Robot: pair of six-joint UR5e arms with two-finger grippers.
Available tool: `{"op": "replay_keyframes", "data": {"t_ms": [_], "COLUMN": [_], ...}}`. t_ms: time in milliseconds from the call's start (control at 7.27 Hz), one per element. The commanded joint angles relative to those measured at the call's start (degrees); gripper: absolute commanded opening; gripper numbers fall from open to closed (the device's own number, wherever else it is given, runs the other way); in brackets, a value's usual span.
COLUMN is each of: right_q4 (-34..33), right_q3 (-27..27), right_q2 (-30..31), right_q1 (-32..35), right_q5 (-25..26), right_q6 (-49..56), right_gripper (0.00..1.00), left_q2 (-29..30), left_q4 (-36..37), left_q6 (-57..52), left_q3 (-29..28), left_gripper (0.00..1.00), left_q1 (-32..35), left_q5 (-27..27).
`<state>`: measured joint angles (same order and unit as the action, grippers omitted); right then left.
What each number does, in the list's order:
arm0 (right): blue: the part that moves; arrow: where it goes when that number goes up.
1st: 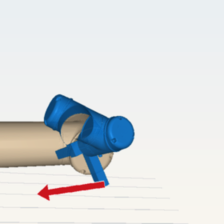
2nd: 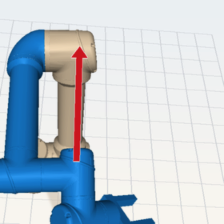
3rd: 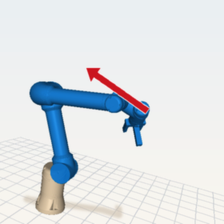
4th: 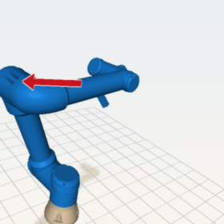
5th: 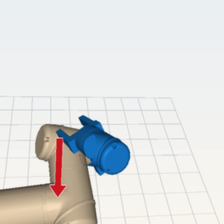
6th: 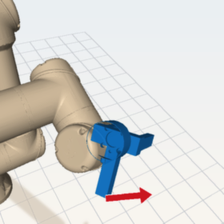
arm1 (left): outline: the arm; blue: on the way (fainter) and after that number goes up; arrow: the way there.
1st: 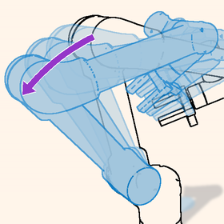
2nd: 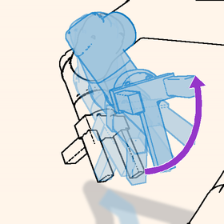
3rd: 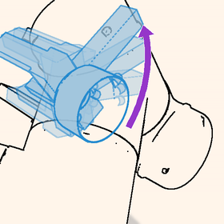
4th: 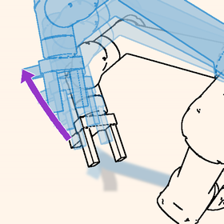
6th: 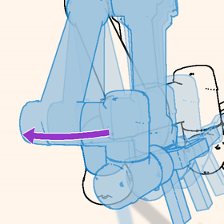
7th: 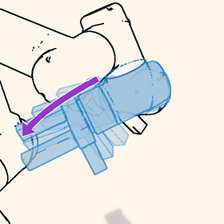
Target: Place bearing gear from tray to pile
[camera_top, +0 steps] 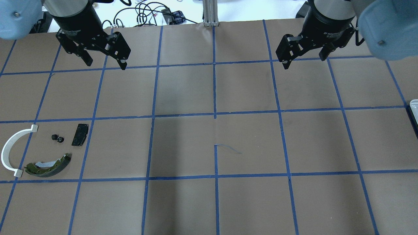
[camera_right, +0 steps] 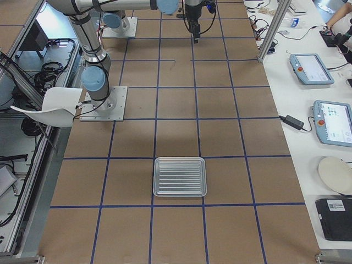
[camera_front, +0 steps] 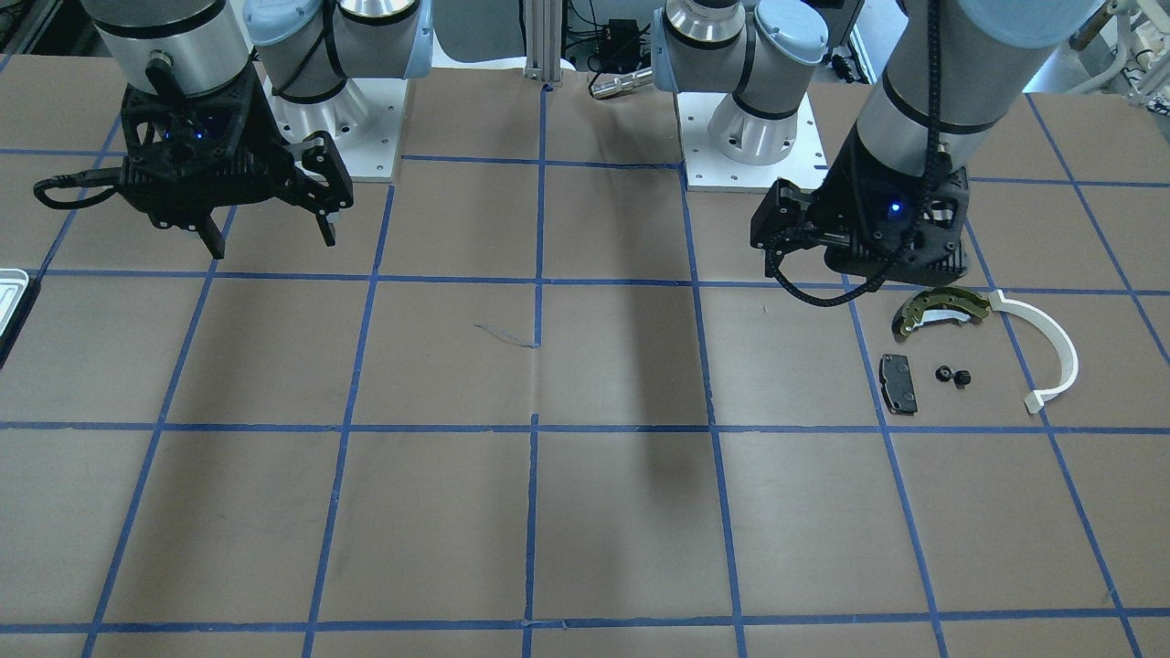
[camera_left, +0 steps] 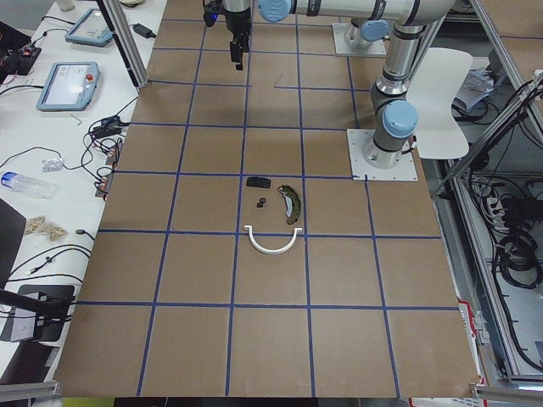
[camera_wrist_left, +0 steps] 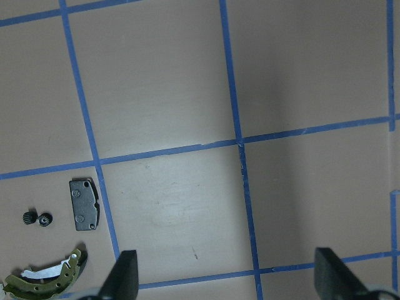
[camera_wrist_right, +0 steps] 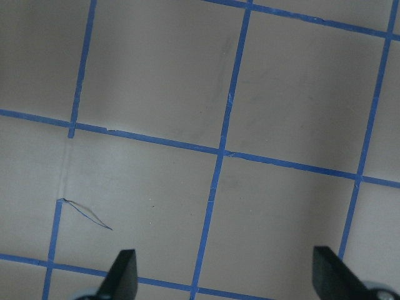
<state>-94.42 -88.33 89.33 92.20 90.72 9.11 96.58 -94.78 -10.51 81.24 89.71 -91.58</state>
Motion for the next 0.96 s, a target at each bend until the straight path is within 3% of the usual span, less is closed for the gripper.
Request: {"op": "replay_keyframes", "data": {"t_ms": [0, 825], "right_q4": [-0.14, -0.23], "right_q3": [0.0, -0.79], "right_q2": [-0.12, -0.12], "right_q1": [0.0, 0.0], "right_q5": [-0.01, -0.36], "right_q6": [0.04, -0.05], "right_gripper": [1.0, 1.0], "left_q2": [-3.22, -5.44], "left_q4": [-0.4, -2.95], "left_q6": [-0.47, -0.92], "left_q3": [4.25, 5.59], "left_gripper": [1.0, 1.0], "left_q1": [0.46, -1.12], "left_q5": [1.14, 0.53]}}
